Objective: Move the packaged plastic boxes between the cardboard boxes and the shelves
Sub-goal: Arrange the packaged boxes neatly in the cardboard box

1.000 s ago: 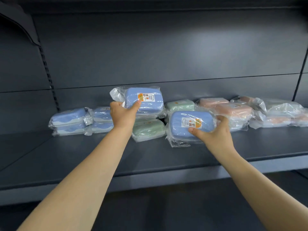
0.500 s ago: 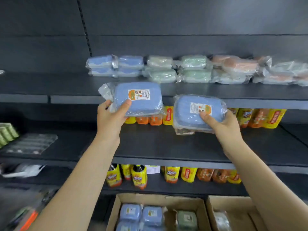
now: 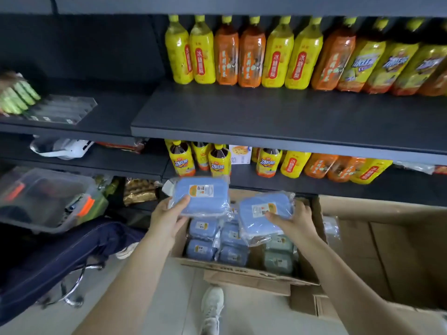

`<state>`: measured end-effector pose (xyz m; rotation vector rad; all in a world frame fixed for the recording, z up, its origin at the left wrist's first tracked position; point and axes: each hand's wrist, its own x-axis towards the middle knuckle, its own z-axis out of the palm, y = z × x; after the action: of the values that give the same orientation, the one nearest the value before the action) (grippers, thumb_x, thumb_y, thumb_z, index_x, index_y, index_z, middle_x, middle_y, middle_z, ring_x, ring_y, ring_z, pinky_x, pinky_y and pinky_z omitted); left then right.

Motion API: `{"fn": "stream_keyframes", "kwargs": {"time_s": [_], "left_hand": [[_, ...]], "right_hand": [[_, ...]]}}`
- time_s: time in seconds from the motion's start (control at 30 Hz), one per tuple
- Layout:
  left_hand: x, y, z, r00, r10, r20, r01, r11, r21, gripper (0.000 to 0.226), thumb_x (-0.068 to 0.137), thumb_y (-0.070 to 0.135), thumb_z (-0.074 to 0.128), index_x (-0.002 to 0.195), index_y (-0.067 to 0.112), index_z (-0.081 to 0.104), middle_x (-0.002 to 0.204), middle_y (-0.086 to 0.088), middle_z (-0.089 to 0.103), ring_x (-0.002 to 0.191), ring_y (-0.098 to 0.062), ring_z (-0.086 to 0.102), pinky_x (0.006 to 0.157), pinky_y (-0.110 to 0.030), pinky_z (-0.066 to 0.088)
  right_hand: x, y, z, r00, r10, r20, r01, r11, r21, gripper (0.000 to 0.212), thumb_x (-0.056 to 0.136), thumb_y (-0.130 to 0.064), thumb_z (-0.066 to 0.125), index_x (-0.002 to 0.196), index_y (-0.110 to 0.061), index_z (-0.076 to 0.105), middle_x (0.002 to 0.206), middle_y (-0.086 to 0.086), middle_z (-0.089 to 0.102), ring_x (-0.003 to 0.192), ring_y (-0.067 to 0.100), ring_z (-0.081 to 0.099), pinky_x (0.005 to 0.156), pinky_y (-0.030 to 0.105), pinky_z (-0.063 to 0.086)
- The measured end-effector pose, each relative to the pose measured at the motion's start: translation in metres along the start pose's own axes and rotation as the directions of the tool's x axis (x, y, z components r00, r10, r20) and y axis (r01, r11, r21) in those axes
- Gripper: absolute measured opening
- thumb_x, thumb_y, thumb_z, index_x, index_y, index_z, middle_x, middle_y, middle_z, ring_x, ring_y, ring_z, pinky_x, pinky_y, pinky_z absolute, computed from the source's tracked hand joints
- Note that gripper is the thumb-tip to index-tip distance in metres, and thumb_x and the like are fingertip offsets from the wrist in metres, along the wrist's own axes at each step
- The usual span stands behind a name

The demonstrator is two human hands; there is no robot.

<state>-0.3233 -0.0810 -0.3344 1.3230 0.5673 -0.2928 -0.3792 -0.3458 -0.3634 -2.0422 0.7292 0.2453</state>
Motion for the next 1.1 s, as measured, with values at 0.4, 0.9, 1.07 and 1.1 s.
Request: {"fn": "stream_keyframes", "kwargs": {"time_s": [0.4,0.9,1.07,1.1], "left_hand": [[0.163,-0.118,-0.073,0.926,-0.370,-0.071,0.377,0.907,0.188,0.013,0.084,0.010,0.069,0.094,0.015,0.060,0.107,-0.011,0.064,0.098,-0.022,0.062,0.093,-0.036,0.049],[0.237,-0.232,-0.071,0.987,-0.109,-0.122,0.156,0.416,0.896,0.058,0.077,0.039,0.071,0.120,0.005,0.053,0.115,-0.014,0.062,0.107,-0.034,0.058,0.087,-0.036,0.048],[0.251,-0.259,-0.075,0.946,-0.211,-0.247,0.313,0.392,0.865,0.059,0.088,0.034,0.062,0.131,-0.002,0.043,0.123,-0.021,0.059,0.113,-0.038,0.055,0.090,-0.036,0.043],[0.253,-0.264,-0.076,0.944,-0.216,-0.252,0.318,0.372,0.872,0.058,0.090,0.034,0.060,0.131,-0.002,0.043,0.124,-0.021,0.058,0.113,-0.038,0.055,0.090,-0.037,0.043]], "right_hand": [[0.070,0.073,0.148,0.926,0.378,0.010,-0.374,0.919,-0.127,0.059,0.081,-0.040,0.070,0.117,0.002,0.050,0.107,0.016,0.049,0.107,0.032,0.044,0.081,0.030,0.033],[0.138,0.156,0.236,0.804,0.570,0.171,-0.538,0.819,-0.201,0.034,0.078,-0.046,0.071,0.086,-0.016,0.059,0.061,-0.003,0.054,0.053,0.012,0.050,0.050,0.022,0.038],[0.145,0.176,0.244,0.777,0.596,0.202,-0.581,0.803,-0.136,0.067,0.068,-0.057,0.075,0.109,-0.007,0.060,0.091,0.006,0.064,0.082,0.023,0.060,0.069,0.030,0.046],[0.147,0.181,0.246,0.775,0.600,0.201,-0.585,0.800,-0.132,0.073,0.066,-0.059,0.075,0.113,-0.006,0.058,0.095,0.006,0.065,0.085,0.023,0.061,0.070,0.031,0.048]]}}
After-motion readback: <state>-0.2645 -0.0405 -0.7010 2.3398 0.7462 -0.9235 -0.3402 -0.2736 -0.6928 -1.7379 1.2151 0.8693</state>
